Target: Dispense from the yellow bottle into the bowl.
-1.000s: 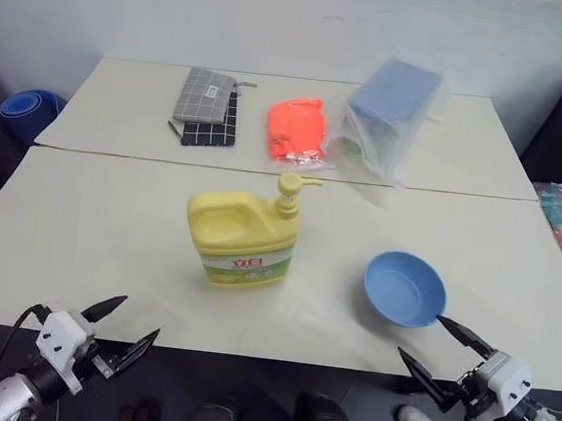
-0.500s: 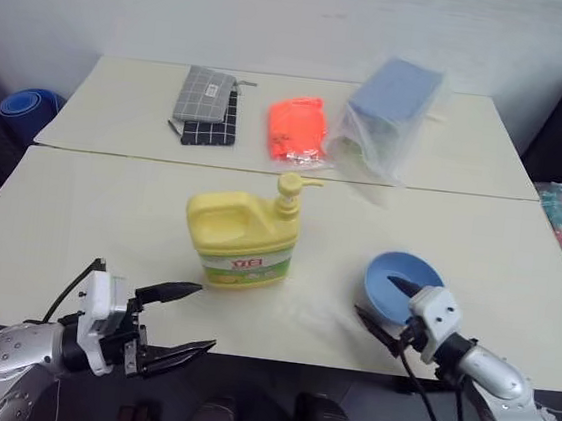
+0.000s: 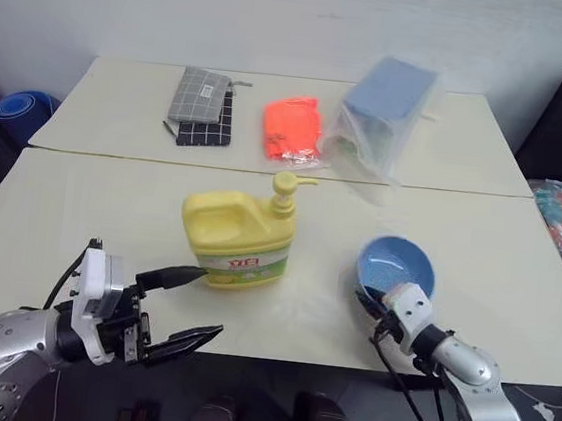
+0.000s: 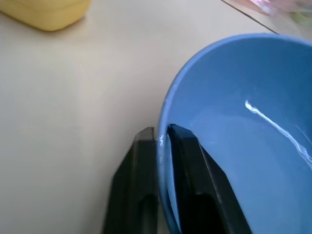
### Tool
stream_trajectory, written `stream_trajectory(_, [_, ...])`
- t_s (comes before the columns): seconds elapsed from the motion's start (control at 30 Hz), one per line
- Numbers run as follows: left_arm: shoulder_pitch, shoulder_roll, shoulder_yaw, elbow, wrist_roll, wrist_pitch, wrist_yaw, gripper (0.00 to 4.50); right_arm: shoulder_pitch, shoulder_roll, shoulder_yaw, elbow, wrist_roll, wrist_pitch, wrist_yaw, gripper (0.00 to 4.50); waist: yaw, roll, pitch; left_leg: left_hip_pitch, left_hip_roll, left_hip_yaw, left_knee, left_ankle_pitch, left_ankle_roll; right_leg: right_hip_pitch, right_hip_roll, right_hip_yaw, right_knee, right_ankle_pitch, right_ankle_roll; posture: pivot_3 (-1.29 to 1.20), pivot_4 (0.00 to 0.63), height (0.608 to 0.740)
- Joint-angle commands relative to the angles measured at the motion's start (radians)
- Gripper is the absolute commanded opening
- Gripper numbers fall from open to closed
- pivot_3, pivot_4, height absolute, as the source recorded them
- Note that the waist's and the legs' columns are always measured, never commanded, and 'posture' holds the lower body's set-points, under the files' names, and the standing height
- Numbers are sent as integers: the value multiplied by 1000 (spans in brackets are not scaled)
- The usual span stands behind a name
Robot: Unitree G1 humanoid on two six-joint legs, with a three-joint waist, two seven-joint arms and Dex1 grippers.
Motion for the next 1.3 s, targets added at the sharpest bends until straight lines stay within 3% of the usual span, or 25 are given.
stream_trajectory(0.03, [-6,-9,1,-33,-14,-1,12,4500,-2,-28,-11,-47,11,10,30,33,0,0,0,0,0,0,0,0,0,0,0,0,0,0,0,0,150,740])
stream_trajectory(0.77, [-72,-30,-16,-36,-44,32,33,4500,-49,-72,-43,7,25,35,74,33,1,0,0,0,0,0,0,0,0,0,0,0,0,0,0,0,150,740])
stream_trajectory(0.93, [-108,-12,47,-74,-179,73,82,4500,-63,-73,-40,28,27,-11,89,33,1,0,0,0,0,0,0,0,0,0,0,0,0,0,0,0,150,740])
stream_trajectory(0.97, [-118,9,79,-88,-264,91,108,4500,-75,-88,-37,16,34,-22,115,33,1,0,0,0,0,0,0,0,0,0,0,0,0,0,0,0,150,740])
stream_trajectory(1.03, [-171,62,145,-98,-463,110,198,4500,-120,-125,-40,-33,61,-22,176,33,1,1,1,-1,0,0,1,0,0,-1,0,0,0,0,0,0,150,740])
stream_trajectory(1.1, [-267,114,162,-67,-550,121,291,4500,-198,-172,-34,-75,102,8,254,33,1,1,2,-1,0,0,2,0,0,-1,0,0,1,0,0,0,150,740])
stream_trajectory(1.27, [-539,157,38,37,-459,138,351,4500,-457,-263,5,-67,178,136,422,33,-4,1,2,0,0,0,1,0,-1,-1,1,-1,0,0,0,0,150,740])
stream_trajectory(1.3, [-596,150,6,62,-429,136,351,4104,-516,-279,17,-56,189,176,452,0,-4,0,2,-1,0,0,1,0,-1,-1,1,-1,1,0,0,0,150,740])
